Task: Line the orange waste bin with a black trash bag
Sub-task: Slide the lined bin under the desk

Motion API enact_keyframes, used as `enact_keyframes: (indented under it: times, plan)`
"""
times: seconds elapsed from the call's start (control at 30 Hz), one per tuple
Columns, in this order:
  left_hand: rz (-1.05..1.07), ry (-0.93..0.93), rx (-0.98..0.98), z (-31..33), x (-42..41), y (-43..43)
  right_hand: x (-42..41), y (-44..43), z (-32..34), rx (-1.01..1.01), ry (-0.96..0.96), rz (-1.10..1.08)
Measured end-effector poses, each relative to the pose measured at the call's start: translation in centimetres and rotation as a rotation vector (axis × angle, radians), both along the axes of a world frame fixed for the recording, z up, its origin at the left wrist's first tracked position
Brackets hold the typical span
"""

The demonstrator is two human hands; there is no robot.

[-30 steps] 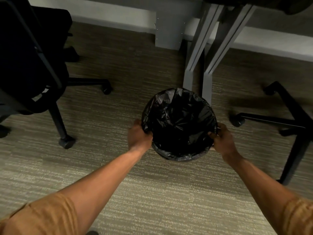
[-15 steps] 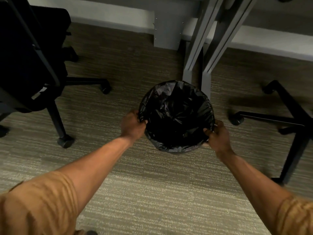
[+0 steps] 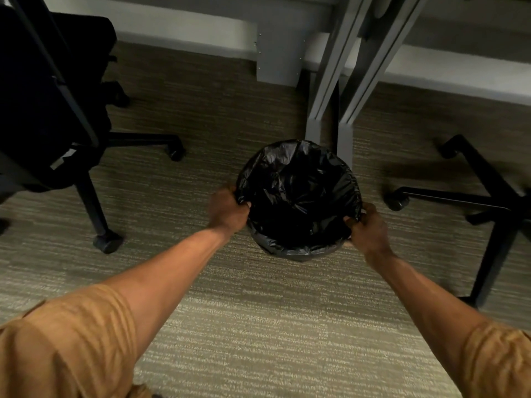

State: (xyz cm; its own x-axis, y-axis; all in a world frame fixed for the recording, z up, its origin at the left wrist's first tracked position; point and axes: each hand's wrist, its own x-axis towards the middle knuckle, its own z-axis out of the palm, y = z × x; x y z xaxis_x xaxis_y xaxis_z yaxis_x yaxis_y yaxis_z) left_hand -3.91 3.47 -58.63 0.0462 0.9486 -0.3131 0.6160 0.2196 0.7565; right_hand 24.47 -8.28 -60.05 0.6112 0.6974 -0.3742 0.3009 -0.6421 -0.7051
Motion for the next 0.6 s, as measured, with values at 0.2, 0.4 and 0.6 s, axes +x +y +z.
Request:
enact_keyframes:
  times: [0.2,0.4,0.6]
  plan:
    - [-0.037,0.002,-0.035,-0.8,-0.5,0.4,-0.3,-0.3,0.0,-0.001,0.015,0.028]
    - [-0.071,0.097,-0.015,0.0,-1.5,0.0,-1.8,-1.7,3.3,-0.076,-0.023,0.086]
    - [-0.149,0.385,-0.123,7.4,-4.2,-1.3,-5.3,-5.1,9.8,-0.194,-0.222,0.328]
